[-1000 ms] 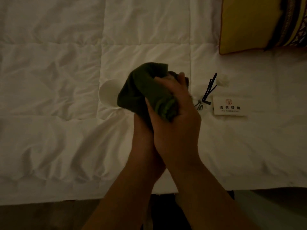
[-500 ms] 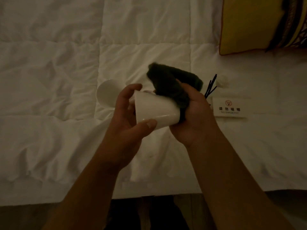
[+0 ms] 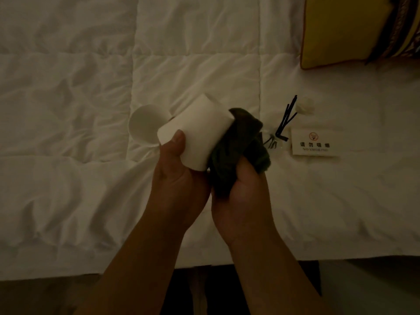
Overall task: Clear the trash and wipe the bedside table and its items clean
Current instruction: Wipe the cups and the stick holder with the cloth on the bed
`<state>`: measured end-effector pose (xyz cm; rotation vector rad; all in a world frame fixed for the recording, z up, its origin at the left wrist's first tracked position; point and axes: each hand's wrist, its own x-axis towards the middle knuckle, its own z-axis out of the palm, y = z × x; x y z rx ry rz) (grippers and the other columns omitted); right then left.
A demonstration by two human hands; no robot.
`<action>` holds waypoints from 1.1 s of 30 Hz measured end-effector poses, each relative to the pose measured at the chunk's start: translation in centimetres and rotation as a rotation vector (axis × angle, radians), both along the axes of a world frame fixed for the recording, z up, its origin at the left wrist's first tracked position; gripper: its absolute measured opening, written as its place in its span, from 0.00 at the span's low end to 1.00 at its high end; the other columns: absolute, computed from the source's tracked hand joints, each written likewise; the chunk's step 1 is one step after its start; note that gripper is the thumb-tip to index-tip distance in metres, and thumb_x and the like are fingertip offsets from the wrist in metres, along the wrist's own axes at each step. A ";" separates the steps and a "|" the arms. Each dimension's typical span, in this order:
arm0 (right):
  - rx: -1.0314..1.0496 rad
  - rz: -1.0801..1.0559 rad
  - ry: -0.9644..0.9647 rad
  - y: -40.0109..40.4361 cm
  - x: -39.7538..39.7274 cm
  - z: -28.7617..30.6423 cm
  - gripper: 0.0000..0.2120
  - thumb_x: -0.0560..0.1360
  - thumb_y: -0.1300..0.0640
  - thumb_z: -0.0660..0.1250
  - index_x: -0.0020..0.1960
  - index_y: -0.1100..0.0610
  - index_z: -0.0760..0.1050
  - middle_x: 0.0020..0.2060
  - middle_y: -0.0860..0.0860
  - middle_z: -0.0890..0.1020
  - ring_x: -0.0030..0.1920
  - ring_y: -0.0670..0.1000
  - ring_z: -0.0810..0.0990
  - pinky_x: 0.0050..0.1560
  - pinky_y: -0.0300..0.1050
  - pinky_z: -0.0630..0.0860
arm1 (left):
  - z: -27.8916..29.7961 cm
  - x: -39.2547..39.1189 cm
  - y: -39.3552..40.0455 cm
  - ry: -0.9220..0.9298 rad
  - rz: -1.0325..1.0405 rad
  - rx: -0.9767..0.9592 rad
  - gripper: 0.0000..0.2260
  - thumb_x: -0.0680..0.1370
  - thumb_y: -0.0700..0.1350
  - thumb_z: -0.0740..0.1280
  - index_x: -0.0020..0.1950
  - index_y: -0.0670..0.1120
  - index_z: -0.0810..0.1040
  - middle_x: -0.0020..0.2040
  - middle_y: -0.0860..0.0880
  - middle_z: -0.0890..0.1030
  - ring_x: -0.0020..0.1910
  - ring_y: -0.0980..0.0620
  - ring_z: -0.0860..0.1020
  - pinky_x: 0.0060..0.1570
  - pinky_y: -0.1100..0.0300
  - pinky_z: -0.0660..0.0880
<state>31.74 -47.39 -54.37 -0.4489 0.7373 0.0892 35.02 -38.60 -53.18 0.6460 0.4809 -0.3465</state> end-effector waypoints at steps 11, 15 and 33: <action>-0.029 0.195 0.024 -2.9 0.5 0.1 0.19 0.70 0.55 0.70 0.60 0.57 0.77 0.57 0.63 0.80 0.58 0.63 0.79 0.61 0.65 0.73 | 0.1 0.6 3.5 -0.205 -0.414 0.349 0.24 0.64 0.49 0.72 0.61 0.57 0.77 0.55 0.51 0.82 0.57 0.45 0.80 0.47 0.53 0.78; 0.064 0.144 -0.042 -3.1 -1.2 -0.2 0.23 0.66 0.54 0.73 0.62 0.53 0.78 0.59 0.61 0.80 0.58 0.65 0.79 0.52 0.62 0.77 | 0.1 1.3 5.0 -0.174 -0.492 0.492 0.23 0.63 0.52 0.73 0.58 0.62 0.78 0.57 0.52 0.80 0.56 0.47 0.80 0.46 0.51 0.80; 0.019 -0.149 0.151 -9.6 -5.8 -1.0 0.13 0.67 0.55 0.66 0.47 0.53 0.85 0.51 0.59 0.84 0.48 0.61 0.84 0.39 0.55 0.81 | -4.8 5.0 -2.5 -0.665 -0.751 1.882 0.42 0.68 0.53 0.76 0.76 0.52 0.56 0.73 0.42 0.59 0.68 0.38 0.62 0.59 0.41 0.70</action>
